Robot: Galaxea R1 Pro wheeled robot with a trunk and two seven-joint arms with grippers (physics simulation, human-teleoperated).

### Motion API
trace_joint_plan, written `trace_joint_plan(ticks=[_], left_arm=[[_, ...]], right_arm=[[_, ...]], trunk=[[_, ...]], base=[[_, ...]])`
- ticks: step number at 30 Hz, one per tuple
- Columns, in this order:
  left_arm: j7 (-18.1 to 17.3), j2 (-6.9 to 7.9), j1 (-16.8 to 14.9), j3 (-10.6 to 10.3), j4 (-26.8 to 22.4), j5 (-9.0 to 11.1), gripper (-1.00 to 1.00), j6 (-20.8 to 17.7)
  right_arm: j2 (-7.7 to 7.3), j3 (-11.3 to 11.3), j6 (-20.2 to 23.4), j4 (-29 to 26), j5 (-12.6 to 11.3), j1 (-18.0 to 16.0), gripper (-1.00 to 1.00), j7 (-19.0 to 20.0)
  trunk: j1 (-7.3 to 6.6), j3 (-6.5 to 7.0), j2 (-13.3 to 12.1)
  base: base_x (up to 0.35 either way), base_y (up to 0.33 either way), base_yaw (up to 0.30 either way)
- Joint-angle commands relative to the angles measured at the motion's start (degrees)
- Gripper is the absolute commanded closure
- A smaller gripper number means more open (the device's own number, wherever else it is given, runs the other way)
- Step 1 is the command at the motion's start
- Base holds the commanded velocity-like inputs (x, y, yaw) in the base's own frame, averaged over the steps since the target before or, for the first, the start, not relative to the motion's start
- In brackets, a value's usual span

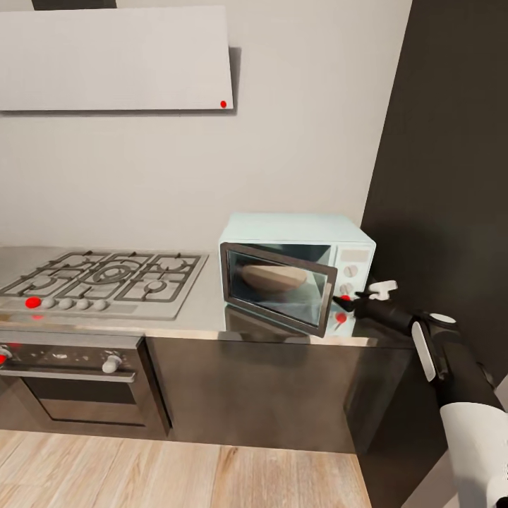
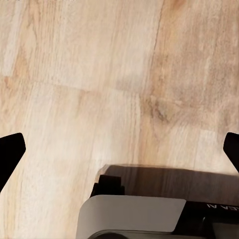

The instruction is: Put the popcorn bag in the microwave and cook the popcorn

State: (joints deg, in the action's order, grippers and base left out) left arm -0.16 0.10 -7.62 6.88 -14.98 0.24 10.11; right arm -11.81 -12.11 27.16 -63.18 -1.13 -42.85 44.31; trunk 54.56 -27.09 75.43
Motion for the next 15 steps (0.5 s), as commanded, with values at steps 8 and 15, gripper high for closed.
trace_joint_plan(ticks=[8, 15], left_arm=[[0.0, -0.01, 0.0, 0.1, 0.0, 0.0, -1.00, 0.2], [0.0, -0.01, 0.0, 0.1, 0.0, 0.0, -1.00, 0.2]], right_arm=[[4.39, 3.9, -1.7, 1.0, 0.5, 0.0, -1.00, -0.7], [4.43, 4.1, -1.9, 1.0, 0.4, 0.0, -1.00, -0.7]], trunk=[[0.00, -0.06, 0.0], [0.00, -0.06, 0.0]], base=[[0.000, 0.000, 0.000], [0.000, 0.000, 0.000]])
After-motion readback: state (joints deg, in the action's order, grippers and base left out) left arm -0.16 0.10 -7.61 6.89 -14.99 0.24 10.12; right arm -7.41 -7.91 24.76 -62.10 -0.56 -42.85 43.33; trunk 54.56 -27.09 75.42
